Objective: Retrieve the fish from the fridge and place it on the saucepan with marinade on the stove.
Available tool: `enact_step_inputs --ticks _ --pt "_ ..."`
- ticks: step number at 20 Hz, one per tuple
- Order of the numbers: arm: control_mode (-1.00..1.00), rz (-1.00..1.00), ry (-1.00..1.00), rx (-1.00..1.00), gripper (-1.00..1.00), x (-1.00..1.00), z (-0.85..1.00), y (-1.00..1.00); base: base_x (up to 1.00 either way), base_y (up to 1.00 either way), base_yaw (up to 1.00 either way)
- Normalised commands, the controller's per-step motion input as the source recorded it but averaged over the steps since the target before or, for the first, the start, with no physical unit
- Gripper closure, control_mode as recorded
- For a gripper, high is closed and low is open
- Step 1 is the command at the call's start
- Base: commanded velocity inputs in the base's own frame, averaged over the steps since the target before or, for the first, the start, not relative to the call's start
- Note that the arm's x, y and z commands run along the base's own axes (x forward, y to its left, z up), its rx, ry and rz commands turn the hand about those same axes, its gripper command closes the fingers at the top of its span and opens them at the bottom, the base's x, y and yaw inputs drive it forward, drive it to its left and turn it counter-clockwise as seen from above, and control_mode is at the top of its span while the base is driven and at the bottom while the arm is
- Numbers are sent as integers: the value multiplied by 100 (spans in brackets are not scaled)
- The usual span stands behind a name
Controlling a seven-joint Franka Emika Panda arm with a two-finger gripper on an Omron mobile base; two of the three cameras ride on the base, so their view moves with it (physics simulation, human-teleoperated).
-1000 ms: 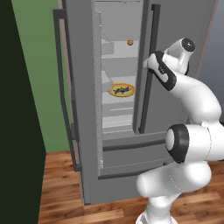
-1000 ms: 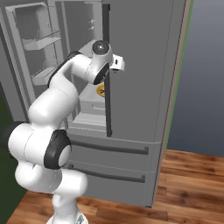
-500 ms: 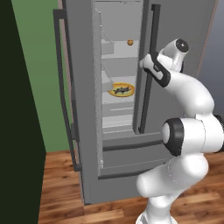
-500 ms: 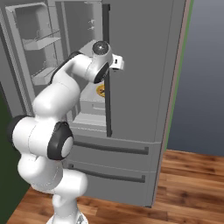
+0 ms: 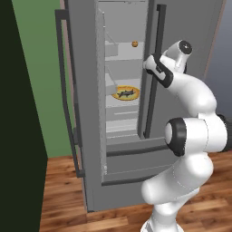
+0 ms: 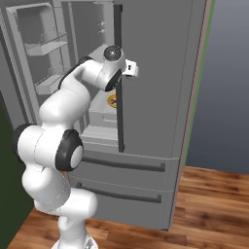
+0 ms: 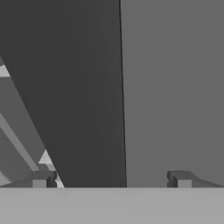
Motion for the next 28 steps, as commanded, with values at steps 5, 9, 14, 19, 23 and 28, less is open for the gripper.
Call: enact_step_inputs --ticks 5,9,14,19,23,28 --pt "-100 0 0 0 100 35 -10 0 0 0 0" --pt "-100 0 -1 0 100 7 -1 0 0 0 0" --pt "-100 0 -1 0 100 0 -4 0 0 0 0" --pt "-100 -3 1 0 100 -43 -23 -36 0 0 0" --pt "-100 -13 2 0 100 -95 -19 -93 0 0 0" --pt "-100 -20 0 0 100 -100 -18 -100 0 0 0"
